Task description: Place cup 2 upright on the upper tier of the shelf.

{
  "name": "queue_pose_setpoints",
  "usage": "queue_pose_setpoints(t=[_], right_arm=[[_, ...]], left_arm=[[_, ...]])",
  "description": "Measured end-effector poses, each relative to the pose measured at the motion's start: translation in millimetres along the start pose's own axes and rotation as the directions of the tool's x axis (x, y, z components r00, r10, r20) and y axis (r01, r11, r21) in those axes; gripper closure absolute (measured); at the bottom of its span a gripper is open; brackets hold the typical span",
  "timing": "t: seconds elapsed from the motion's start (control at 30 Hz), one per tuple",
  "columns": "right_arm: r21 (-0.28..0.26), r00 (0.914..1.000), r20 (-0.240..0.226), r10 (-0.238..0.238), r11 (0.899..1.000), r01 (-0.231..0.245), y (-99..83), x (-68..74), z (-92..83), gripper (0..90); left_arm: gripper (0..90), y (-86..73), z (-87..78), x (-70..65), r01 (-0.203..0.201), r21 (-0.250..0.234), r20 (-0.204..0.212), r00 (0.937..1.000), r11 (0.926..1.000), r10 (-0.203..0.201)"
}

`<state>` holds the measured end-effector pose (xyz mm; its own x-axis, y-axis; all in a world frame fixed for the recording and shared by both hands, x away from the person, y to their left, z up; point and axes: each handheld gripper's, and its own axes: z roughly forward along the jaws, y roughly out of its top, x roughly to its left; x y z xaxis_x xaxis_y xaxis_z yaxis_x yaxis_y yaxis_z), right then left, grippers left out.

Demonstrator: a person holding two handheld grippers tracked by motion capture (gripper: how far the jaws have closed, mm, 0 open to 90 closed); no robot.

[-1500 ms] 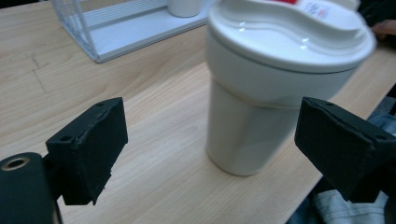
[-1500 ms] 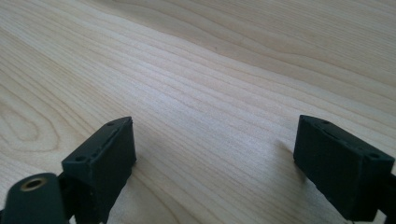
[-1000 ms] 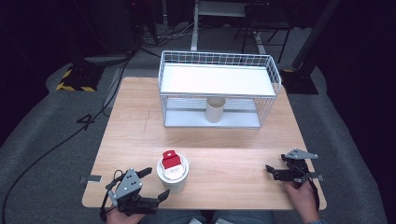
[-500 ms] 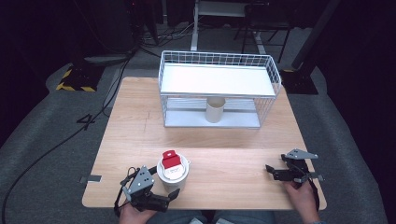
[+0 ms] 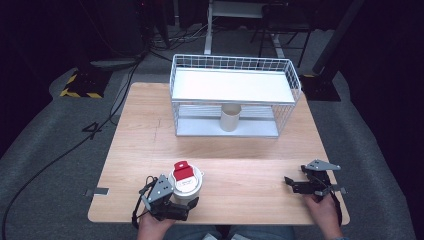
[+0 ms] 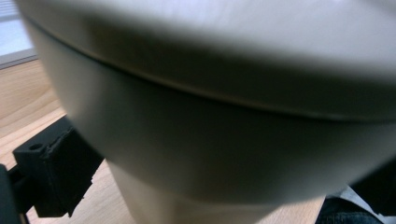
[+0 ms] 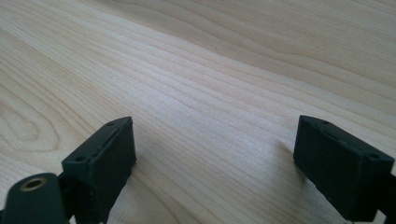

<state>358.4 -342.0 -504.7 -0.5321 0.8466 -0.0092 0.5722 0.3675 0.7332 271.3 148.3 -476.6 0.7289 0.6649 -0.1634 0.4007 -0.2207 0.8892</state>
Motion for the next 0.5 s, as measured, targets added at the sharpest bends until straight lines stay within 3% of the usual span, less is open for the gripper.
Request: queue_pose_setpoints(t=[0.23, 0.3, 0.5], right_arm=[[0.0, 1.0, 0.0, 0.0, 1.0, 0.0, 0.0, 0.0, 0.0, 13.2], [0.0, 1.0, 0.0, 0.0, 1.0, 0.0, 0.0, 0.0, 0.0, 13.2], [0.0, 1.0, 0.0, 0.0, 1.0, 0.0, 0.0, 0.0, 0.0, 13.2]], left_arm=[[0.7, -4.9, 6.6, 1.0, 0.009, -0.029, -0.011, 0.9999, 0.9995, -0.01], [4.4, -6.2, 6.4, 0.9, 0.012, -0.037, -0.016, 0.9998, 0.9992, -0.012], [10.3, -8.1, 5.2, -0.9, -0.014, -0.048, -0.049, 0.9987, 0.9988, 0.012]])
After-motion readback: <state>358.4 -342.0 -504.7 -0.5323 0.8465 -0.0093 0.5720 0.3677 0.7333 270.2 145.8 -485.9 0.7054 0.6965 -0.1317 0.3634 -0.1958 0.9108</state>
